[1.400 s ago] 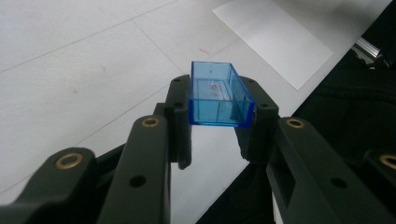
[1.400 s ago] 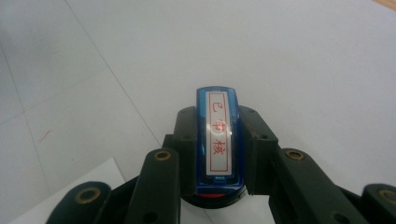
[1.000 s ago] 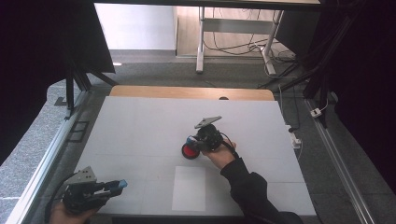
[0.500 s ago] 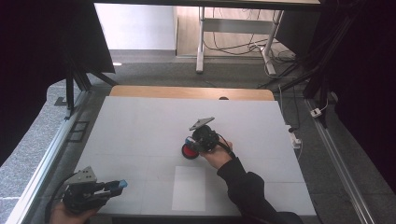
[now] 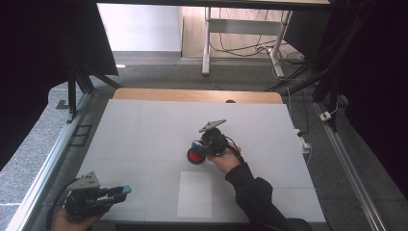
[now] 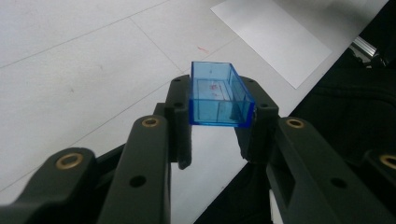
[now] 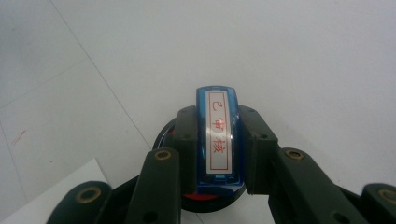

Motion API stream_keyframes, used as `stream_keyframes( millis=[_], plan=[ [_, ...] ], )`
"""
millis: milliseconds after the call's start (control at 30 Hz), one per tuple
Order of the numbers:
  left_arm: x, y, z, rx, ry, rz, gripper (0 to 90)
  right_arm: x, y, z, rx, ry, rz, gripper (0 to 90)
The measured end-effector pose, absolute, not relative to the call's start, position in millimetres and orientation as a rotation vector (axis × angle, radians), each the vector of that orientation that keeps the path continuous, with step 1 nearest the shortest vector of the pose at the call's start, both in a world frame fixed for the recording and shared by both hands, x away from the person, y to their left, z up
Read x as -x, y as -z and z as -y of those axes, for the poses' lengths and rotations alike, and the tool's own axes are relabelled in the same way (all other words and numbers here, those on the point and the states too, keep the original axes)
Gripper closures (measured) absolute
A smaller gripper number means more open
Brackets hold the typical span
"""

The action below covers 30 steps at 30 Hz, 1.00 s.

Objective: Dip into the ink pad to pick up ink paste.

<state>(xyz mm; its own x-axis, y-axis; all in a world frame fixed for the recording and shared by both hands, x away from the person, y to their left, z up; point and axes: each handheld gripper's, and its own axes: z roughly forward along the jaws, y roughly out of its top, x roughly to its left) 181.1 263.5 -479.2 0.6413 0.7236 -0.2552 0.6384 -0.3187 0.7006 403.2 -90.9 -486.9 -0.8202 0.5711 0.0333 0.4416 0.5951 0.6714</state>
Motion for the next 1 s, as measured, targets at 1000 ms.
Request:
stream_keyframes(
  millis=[1000],
  plan=[
    [-181.4,479.2,-264.2,-2.042,-0.125,-1.062,68.2,-397.1,468.7,100.3,-0.782,-1.133,-2.606,71.0]
  ],
)
